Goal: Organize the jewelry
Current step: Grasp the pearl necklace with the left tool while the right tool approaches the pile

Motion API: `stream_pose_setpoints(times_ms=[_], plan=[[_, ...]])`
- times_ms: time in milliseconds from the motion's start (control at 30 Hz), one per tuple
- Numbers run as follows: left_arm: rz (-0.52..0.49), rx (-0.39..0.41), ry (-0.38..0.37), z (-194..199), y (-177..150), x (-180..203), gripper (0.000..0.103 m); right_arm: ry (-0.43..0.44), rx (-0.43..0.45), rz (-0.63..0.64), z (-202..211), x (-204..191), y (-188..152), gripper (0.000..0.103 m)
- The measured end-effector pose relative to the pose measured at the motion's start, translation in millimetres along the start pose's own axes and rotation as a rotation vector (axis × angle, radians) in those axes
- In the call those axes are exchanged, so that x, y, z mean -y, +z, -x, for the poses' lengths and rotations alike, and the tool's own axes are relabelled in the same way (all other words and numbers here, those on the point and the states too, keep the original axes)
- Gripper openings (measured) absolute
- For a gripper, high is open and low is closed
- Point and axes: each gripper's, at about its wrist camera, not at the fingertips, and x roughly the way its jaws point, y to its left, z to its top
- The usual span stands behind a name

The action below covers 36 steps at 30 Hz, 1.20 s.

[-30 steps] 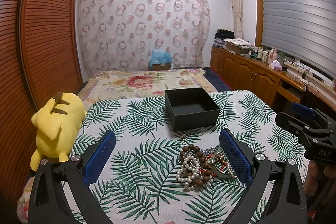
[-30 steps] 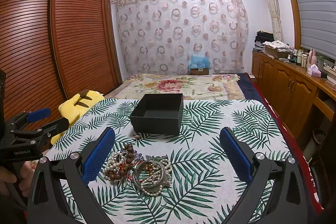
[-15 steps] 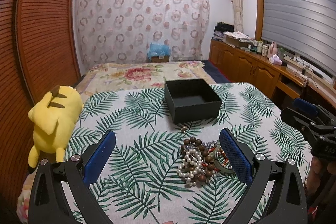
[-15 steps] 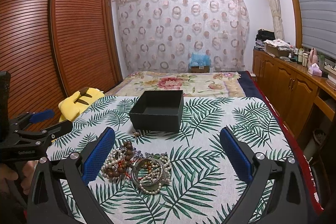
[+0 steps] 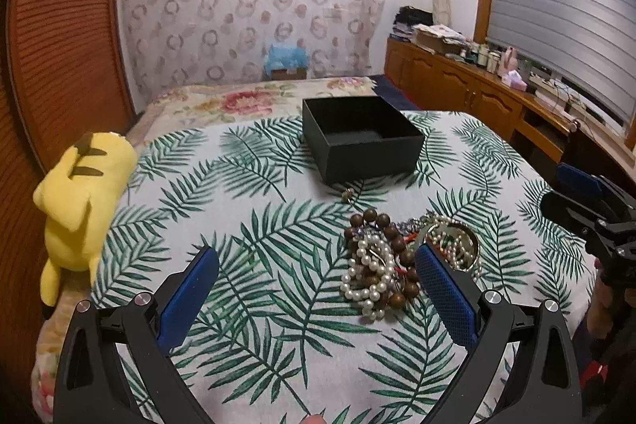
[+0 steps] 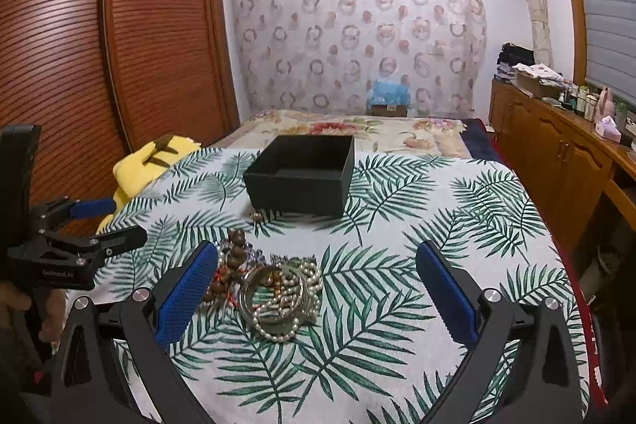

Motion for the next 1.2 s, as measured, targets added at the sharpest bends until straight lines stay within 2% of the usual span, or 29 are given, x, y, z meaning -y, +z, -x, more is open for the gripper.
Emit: stream_pose_setpoints(times_ms=[133, 367, 500, 733, 833, 933, 1067, 1200], plan=[[0.003, -0.028, -0.037, -10.2, -5.8, -1.0, 0.096, 0.016, -0.038, 0.015, -10.2, 0.4, -10.8, 0.1], [0.005, -0.07, -0.13, -28.3, -11.1, 1.6, 0.095, 0.059, -0.123, 0.042, -29.2, -2.8, -32.0, 0.086], [0.011, -0.105, -0.191, -41.8, -7.1, 4.4, 0.069, 0.067, -0.148, 0.06, -34.7, -6.9, -38.2, 0.085], [0.025, -0.154, -0.233, -66.6, 1.6, 6.3, 0.039, 0.07, -0.161, 0.068, -38.1, -7.6, -39.2, 0.085], [0.039, -0.176, -0.249, -76.4, 3.8, 5.5, 0.035, 0.07, -0.164, 0.07, -38.2, -7.6, -39.4, 0.084], [0.054, -0.194, -0.262, -84.2, 4.6, 3.8, 0.026, 0.071, -0.169, 0.072, -39.2, -7.1, -39.2, 0.082], [0.05, -0.194, -0.286, -82.8, 4.7, 4.2, 0.009, 0.07, -0.17, 0.074, -39.6, -7.2, -39.4, 0.082], [0.026, -0.159, -0.285, -71.3, 8.3, 5.3, 0.007, 0.071, -0.17, 0.073, -39.5, -7.8, -39.7, 0.082]])
